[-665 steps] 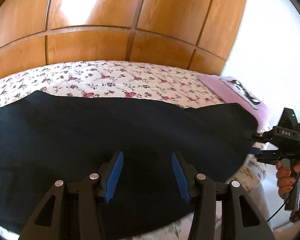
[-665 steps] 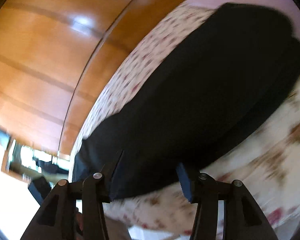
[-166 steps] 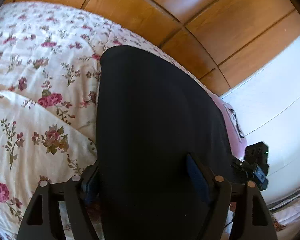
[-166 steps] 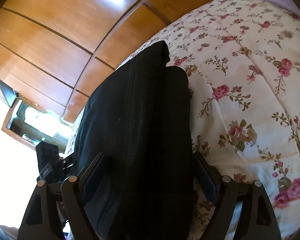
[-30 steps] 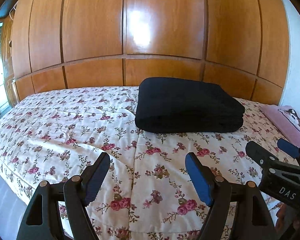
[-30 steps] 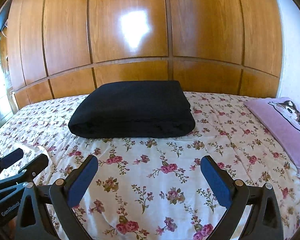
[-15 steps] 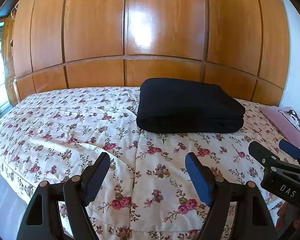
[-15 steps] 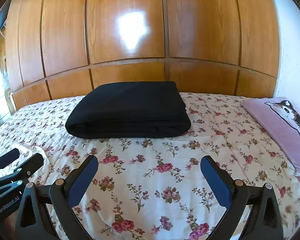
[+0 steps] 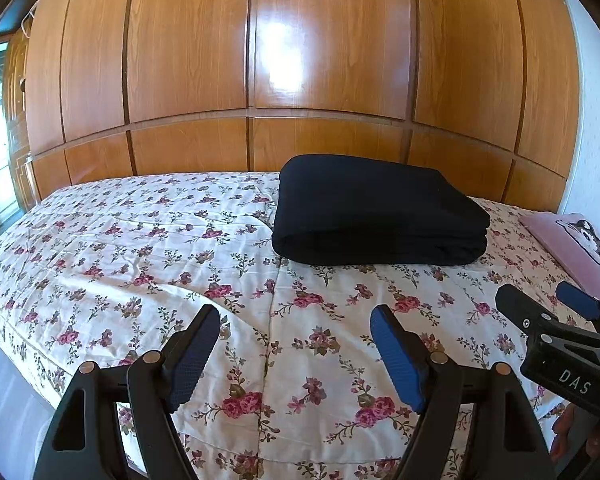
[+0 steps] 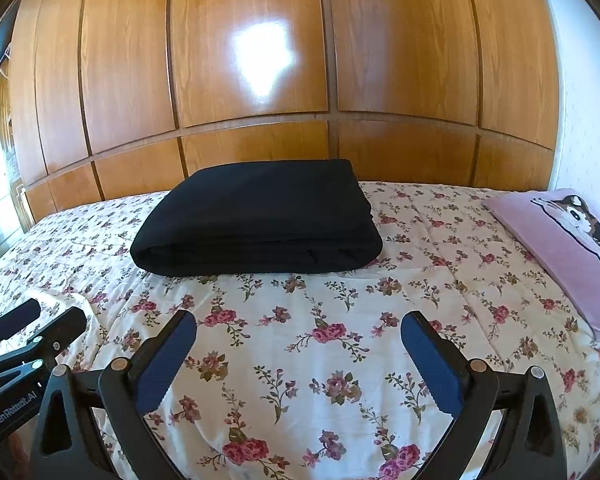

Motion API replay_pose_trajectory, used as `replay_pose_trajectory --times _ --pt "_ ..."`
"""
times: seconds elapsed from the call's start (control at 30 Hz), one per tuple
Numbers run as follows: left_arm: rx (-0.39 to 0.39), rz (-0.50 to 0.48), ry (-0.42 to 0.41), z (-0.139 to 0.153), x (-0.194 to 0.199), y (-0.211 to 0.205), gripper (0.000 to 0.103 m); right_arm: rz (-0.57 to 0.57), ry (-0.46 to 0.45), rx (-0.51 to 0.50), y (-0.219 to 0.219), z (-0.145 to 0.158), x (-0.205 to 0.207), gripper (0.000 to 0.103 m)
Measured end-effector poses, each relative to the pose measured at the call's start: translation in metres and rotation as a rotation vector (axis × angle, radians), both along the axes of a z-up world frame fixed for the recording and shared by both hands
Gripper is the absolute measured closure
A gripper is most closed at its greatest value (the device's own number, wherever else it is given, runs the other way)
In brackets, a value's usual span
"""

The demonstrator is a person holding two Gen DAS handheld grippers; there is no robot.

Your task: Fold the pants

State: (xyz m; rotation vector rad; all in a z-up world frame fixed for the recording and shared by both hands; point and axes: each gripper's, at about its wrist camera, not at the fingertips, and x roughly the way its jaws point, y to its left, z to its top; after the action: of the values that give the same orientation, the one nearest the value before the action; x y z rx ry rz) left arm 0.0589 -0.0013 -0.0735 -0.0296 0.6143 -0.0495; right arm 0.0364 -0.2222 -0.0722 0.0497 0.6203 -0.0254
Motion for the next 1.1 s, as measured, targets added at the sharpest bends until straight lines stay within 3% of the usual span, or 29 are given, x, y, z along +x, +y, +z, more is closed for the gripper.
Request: replay_pose_trajectory --times 1.1 --pt "-0.004 0.003 0.012 -0.0031 0.0018 0.0006 0.024 -0.002 0.016 0.006 -0.0005 -0.0047 0.0024 0.000"
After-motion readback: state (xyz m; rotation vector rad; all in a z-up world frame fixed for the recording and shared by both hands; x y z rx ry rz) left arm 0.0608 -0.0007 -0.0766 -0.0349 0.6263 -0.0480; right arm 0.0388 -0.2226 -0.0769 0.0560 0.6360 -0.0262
